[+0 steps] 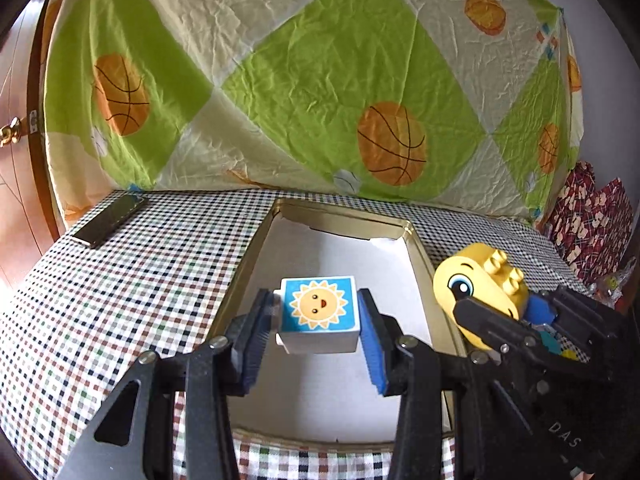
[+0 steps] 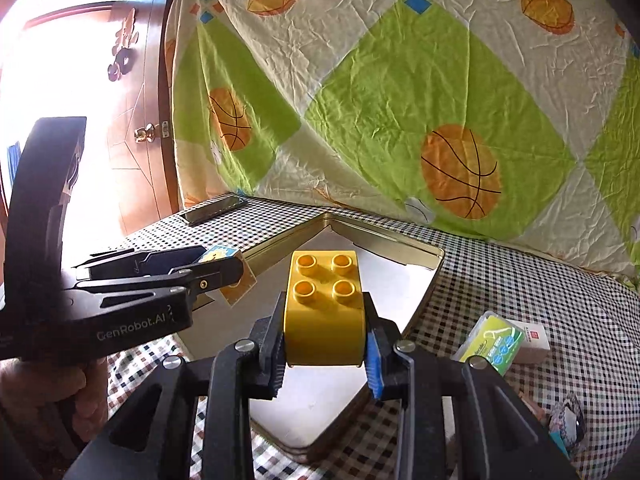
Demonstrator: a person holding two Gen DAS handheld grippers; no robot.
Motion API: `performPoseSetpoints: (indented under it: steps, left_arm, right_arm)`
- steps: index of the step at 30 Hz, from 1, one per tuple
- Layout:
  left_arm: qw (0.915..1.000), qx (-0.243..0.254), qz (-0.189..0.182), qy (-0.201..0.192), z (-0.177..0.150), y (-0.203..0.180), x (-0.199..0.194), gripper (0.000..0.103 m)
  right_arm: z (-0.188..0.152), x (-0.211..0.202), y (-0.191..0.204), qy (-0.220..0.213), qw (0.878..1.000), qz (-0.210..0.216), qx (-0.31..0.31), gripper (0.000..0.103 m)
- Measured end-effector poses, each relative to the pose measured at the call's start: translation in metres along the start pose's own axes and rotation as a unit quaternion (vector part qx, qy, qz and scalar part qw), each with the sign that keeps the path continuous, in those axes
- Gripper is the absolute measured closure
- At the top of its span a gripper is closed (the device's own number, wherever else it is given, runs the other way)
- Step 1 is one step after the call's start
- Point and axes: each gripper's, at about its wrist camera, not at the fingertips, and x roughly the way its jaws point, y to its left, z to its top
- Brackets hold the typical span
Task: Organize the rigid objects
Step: 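Lower the sun block into the tin and open the left tool while the right releases the duck brick there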
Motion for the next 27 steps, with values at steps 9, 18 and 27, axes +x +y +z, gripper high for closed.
performPoseSetpoints:
  steps: [9, 18, 27]
  left_arm:
    - [0.9966, 0.027, 0.031, 0.071, 0.032, 0.003, 0.064, 0.061]
    - [0.9894, 0.049, 0.061, 0.123, 0.047, 0.005, 0.103, 0.061]
    - [0.9967, 0.026, 0.051, 0.057, 0.038, 0.004, 0.062, 0.028]
  right_arm:
    - [0.019, 0.073, -0.022, 0.063, 0.998, -0.029, 0.005, 0.069]
    - [0.02, 0.104, -0.028, 0.095, 0.995, -0.039, 0.006, 0.069]
    - [0.01, 0.059, -0.038, 0.056, 0.998, -0.01, 0.04, 0.041]
